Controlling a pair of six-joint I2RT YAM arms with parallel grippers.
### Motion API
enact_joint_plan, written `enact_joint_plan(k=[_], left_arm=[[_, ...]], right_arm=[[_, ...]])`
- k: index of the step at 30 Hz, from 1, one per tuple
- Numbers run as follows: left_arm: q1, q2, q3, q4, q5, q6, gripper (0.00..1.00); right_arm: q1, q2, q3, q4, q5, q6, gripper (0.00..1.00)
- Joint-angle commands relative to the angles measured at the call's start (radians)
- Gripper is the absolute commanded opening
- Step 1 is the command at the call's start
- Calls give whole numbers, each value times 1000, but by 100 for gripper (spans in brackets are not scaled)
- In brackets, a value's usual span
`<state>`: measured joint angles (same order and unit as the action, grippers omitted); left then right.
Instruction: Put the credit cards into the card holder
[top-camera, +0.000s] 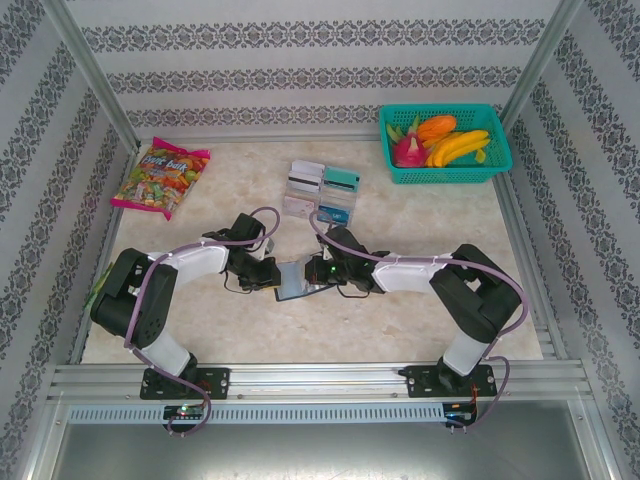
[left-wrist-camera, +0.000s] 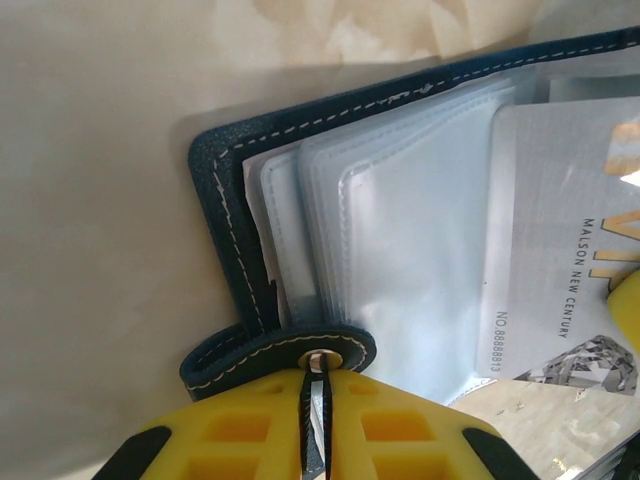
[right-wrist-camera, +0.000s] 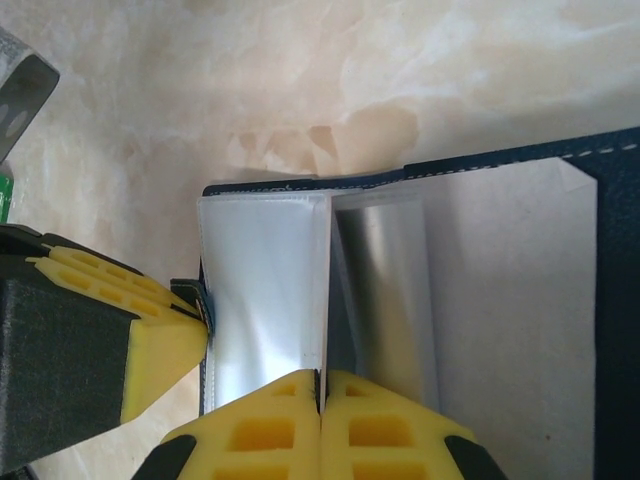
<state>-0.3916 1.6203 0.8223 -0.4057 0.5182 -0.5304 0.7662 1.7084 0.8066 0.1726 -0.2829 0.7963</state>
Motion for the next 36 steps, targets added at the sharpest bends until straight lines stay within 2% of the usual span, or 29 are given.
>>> enact_joint_plan(k=[1, 10, 17, 36], left_arm=[[-6, -5, -13, -33, -44, 7, 16], [-6, -23, -7, -48, -59, 6, 15], [-6, -20, 16, -49, -49, 1, 15], [-6, -24, 11, -47, -47, 2, 15]], right_arm=[[-20, -1, -14, -43, -44, -57, 0], [-47, 26, -14, -35, -121, -106, 0], [-55, 49, 9, -54, -135, -134, 0], [-52, 114, -2, 82, -157, -48, 0]])
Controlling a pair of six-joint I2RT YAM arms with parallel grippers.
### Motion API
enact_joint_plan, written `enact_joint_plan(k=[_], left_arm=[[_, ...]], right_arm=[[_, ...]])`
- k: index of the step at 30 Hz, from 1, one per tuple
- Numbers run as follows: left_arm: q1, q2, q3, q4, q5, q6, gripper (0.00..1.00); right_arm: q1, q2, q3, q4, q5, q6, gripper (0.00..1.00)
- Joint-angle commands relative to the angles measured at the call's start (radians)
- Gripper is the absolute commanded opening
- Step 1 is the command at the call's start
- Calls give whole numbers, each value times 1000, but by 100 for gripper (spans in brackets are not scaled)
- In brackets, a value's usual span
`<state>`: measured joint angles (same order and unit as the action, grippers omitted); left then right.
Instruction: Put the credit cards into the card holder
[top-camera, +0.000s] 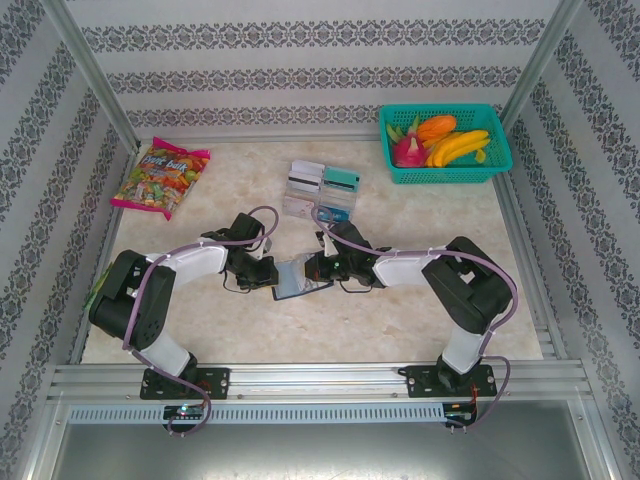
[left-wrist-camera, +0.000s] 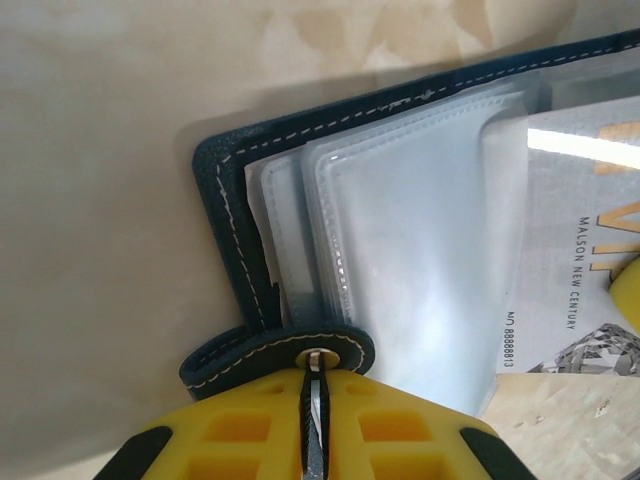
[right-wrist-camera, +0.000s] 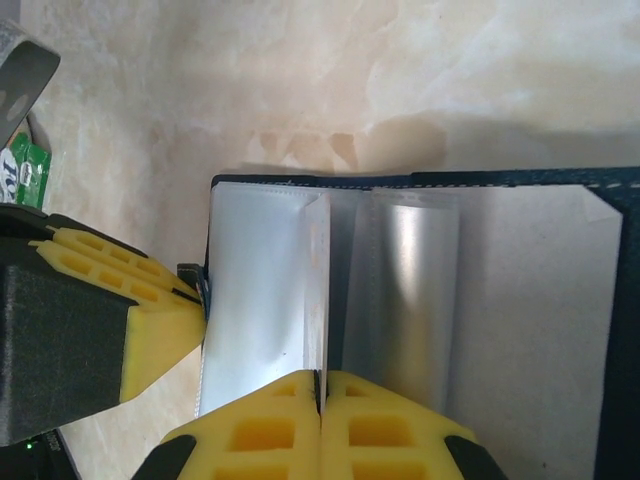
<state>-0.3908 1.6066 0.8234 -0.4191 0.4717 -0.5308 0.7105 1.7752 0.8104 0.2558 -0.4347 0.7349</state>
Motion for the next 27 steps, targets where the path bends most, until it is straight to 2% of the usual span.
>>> enact_joint_plan(k=[1, 12, 27], left_arm=[[-7, -10, 10, -35, 0, 3, 15], [-7, -12, 17, -42, -1, 7, 14], [-8, -16, 23, -49, -15, 11, 12]], right_arm=[[2, 48, -11, 4, -10, 19, 0], [5, 74, 0, 19, -32, 39, 0], [62, 85, 27, -138, 8, -32, 0]])
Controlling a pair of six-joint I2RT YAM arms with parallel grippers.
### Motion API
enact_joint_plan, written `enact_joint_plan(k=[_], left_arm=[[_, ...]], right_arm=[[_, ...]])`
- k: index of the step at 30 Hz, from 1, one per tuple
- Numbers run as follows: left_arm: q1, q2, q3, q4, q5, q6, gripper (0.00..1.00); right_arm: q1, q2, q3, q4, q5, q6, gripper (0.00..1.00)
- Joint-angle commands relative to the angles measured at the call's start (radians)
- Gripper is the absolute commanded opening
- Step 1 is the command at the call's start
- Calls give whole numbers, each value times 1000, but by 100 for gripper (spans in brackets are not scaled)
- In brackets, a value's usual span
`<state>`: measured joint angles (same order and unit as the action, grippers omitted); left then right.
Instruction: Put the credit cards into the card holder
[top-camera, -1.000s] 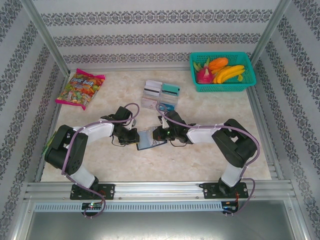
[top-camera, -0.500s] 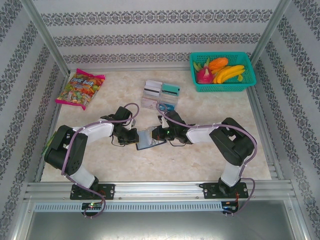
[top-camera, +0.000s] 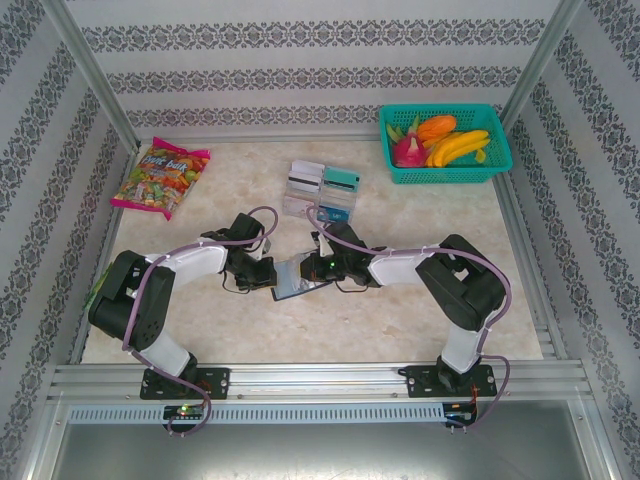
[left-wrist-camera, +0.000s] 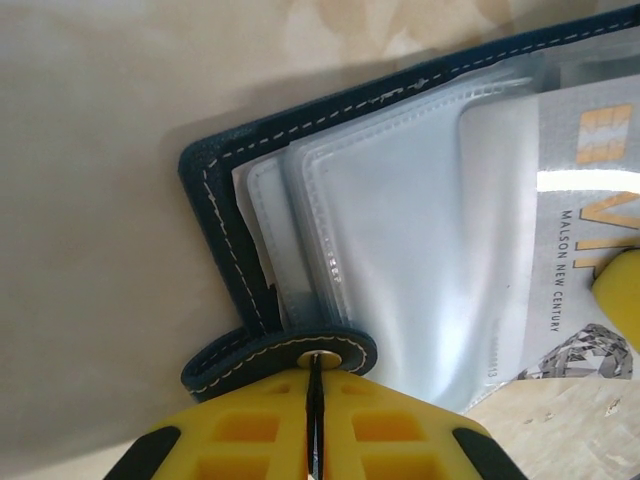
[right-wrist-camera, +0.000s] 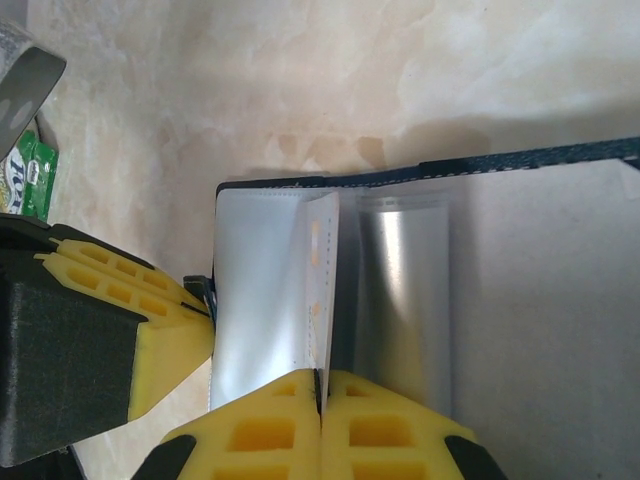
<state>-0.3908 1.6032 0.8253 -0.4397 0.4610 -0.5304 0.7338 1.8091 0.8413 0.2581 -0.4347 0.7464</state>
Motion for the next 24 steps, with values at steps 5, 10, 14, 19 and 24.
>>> enact_joint_plan(k=[5, 10, 14, 19, 24], left_arm=[[-7, -16, 20, -31, -8, 10, 12], [-8, -27, 17, -32, -13, 7, 11], [-7, -31, 15, -33, -21, 10, 11], [-6, -29, 15, -36, -28, 12, 11], [-5, -38, 14, -28, -33, -2, 10]], right_arm=[[63, 86, 58, -208, 17, -77, 3], [73, 90, 77, -226, 31, -82, 4], [67, 57, 69, -256, 56, -98, 11], [63, -13, 83, -343, 106, -140, 25], [55, -53, 117, -406, 141, -176, 27]])
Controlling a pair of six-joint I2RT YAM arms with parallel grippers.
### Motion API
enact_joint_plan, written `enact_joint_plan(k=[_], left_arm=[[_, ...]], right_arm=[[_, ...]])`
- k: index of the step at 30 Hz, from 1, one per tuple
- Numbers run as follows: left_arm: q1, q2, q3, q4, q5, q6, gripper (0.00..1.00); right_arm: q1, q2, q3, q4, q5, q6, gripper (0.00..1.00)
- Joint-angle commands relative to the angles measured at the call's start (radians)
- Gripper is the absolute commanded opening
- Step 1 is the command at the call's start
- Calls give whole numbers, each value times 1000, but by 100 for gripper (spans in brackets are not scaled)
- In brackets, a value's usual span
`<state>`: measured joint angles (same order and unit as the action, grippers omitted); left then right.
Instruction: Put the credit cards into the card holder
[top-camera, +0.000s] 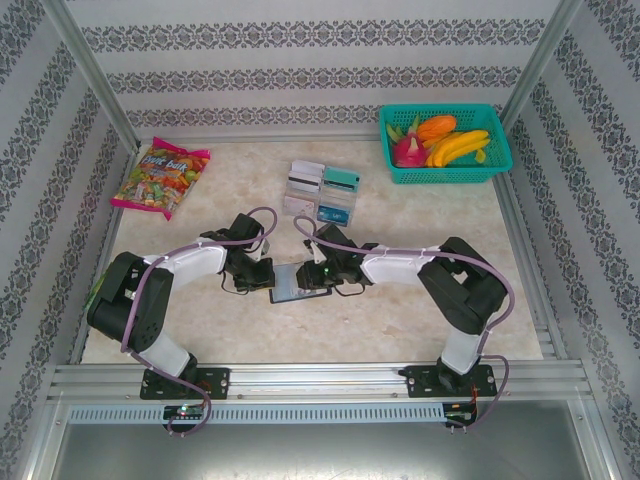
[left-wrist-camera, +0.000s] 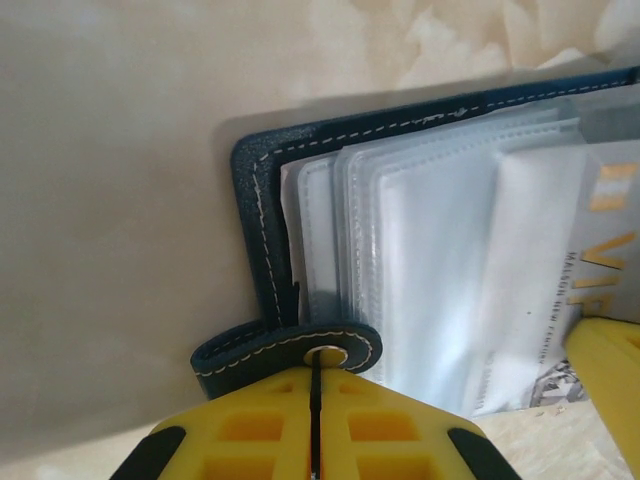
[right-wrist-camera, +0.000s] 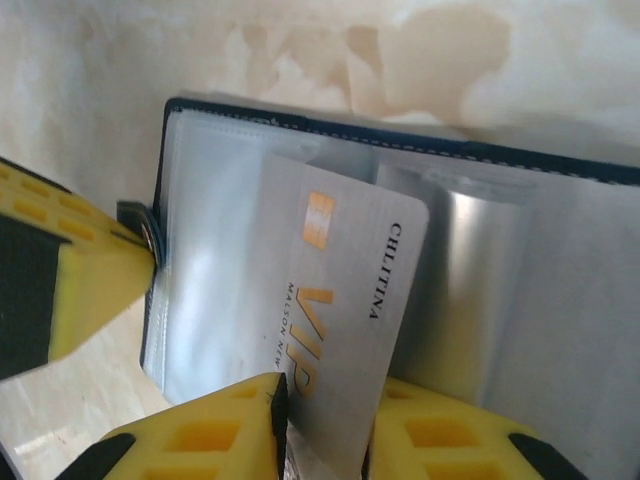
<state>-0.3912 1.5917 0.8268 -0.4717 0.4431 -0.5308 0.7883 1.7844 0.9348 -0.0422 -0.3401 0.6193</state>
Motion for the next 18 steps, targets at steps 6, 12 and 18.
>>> enact_joint_plan(k=[6, 12, 18], left_arm=[[-5, -29, 10, 5, -13, -3, 10], [-5, -31, 0, 12, -14, -6, 10], [-4, -17, 9, 15, -4, -2, 10]], right_arm=[[0, -32, 82, -174, 62, -82, 31], [12, -19, 94, -191, 85, -81, 30], [26, 20, 132, -207, 94, -91, 19]])
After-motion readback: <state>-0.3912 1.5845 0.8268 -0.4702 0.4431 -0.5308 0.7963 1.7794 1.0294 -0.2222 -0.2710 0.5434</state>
